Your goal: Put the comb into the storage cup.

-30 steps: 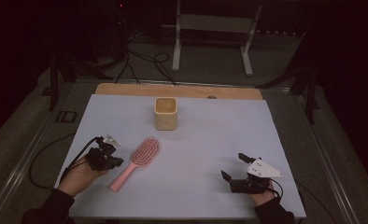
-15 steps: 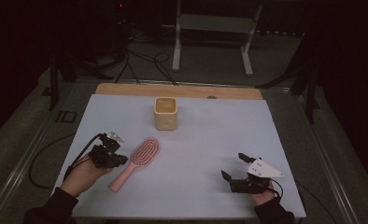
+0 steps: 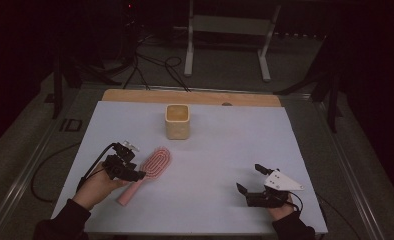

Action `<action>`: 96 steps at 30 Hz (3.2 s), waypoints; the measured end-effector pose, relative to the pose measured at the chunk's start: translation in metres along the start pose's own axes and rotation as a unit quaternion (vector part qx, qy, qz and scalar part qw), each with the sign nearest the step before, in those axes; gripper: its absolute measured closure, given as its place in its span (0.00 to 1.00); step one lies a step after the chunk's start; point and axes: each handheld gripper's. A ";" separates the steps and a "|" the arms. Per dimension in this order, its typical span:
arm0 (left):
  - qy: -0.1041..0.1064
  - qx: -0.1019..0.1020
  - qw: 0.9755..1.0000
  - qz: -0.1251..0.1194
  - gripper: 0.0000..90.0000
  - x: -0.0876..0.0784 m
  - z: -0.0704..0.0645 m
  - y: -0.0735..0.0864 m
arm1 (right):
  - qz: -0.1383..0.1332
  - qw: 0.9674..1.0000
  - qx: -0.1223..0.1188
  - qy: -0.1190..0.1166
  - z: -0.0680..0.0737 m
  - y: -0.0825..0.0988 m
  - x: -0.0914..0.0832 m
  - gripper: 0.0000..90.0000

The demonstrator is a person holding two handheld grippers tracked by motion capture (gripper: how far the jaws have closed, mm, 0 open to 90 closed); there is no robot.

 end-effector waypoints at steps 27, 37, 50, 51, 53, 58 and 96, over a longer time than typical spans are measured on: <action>-0.017 -0.013 0.996 0.087 0.19 0.032 -0.003 0.002 | 0.000 1.000 -0.002 0.000 0.000 0.000 0.000 0.10; -0.014 -0.022 0.995 0.092 0.47 0.038 0.000 -0.002 | 0.000 1.000 0.000 -0.001 0.000 0.000 0.000 0.10; -0.004 -0.021 0.994 0.107 0.65 0.041 0.003 -0.010 | -0.001 1.000 -0.002 -0.001 0.000 0.000 0.000 0.10; -0.002 -0.021 0.994 0.109 0.65 0.042 0.003 -0.010 | -0.001 1.000 -0.002 -0.001 0.000 0.000 0.000 0.10; -0.002 -0.021 0.993 0.112 0.67 0.042 0.002 -0.011 | -0.001 1.000 -0.001 -0.001 0.000 0.000 0.000 0.10; -0.014 -0.015 0.992 0.125 0.76 0.044 0.001 -0.014 | 0.000 1.000 -0.002 -0.002 0.000 0.000 0.000 0.10; -0.006 0.025 0.999 -0.027 0.78 -0.010 -0.011 -0.012 | -0.002 1.000 0.001 -0.001 -0.001 0.000 0.001 0.10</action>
Point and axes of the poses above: each handheld gripper's, and its own axes: x roughly forward along the jaws, y roughly out of its underside, z roughly to its left, and after that the axes turned 7 degrees about z, right-handed
